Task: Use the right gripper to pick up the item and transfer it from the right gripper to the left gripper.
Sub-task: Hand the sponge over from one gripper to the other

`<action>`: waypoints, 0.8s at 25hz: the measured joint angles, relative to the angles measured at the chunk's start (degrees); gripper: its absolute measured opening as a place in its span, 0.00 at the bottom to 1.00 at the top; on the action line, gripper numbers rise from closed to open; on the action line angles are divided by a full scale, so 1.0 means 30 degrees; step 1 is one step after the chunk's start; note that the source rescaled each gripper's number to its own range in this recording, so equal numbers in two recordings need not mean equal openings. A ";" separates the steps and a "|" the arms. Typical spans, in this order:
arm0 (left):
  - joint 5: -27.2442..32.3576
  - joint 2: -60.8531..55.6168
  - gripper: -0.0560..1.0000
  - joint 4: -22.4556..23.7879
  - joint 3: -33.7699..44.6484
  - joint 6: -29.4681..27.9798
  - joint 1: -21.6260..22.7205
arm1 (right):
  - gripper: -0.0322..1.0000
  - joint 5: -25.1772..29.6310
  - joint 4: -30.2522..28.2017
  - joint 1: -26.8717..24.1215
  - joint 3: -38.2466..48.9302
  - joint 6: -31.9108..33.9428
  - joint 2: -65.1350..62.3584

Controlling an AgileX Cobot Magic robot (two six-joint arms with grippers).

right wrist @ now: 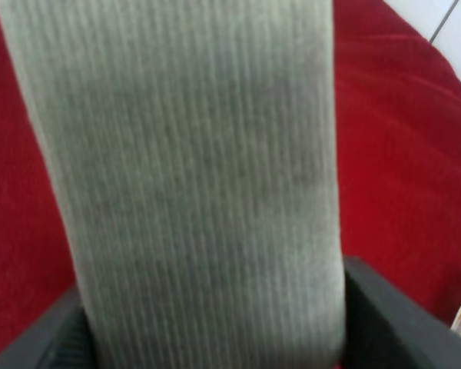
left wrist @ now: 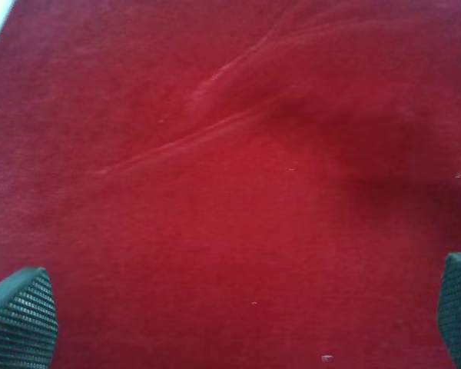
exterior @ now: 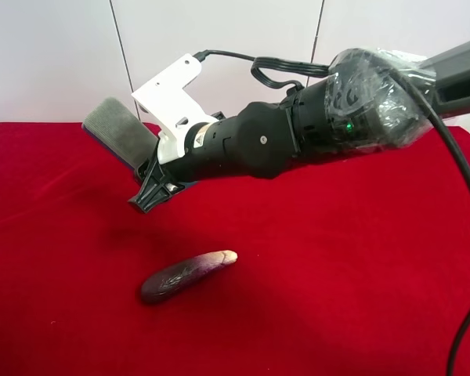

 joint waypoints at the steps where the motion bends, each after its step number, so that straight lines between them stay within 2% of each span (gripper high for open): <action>1: -0.0151 0.0286 1.00 -0.0354 -0.0079 0.0000 0.0000 | 0.04 -0.0076 0.0000 0.0000 0.0000 0.0000 0.0000; 5: -0.2775 0.1934 1.00 -0.3054 -0.0180 0.0232 0.0000 | 0.04 -0.0519 0.0000 0.0000 0.0000 0.0365 0.0000; 8: -0.5587 0.3719 1.00 -0.5176 -0.0180 0.1393 0.0000 | 0.04 -0.1099 0.0000 0.0000 0.0000 0.1077 0.0000; 12: -0.8334 0.6946 1.00 -0.7308 -0.0180 0.3472 0.0000 | 0.04 -0.1218 -0.0463 0.0000 0.0000 0.1840 0.0000; 16: -1.1029 1.0756 1.00 -0.9898 -0.0180 0.6816 0.0000 | 0.04 -0.1254 -0.0509 0.0000 0.0000 0.2257 0.0000; 18: -1.2156 1.2642 1.00 -1.1805 -0.0180 0.9159 0.0000 | 0.04 -0.1491 -0.0615 0.0000 0.0000 0.2347 0.0000; 20: -1.2692 1.4699 1.00 -1.4339 -0.0180 1.1438 0.0000 | 0.04 -0.1619 -0.0812 0.0000 0.0000 0.2407 0.0000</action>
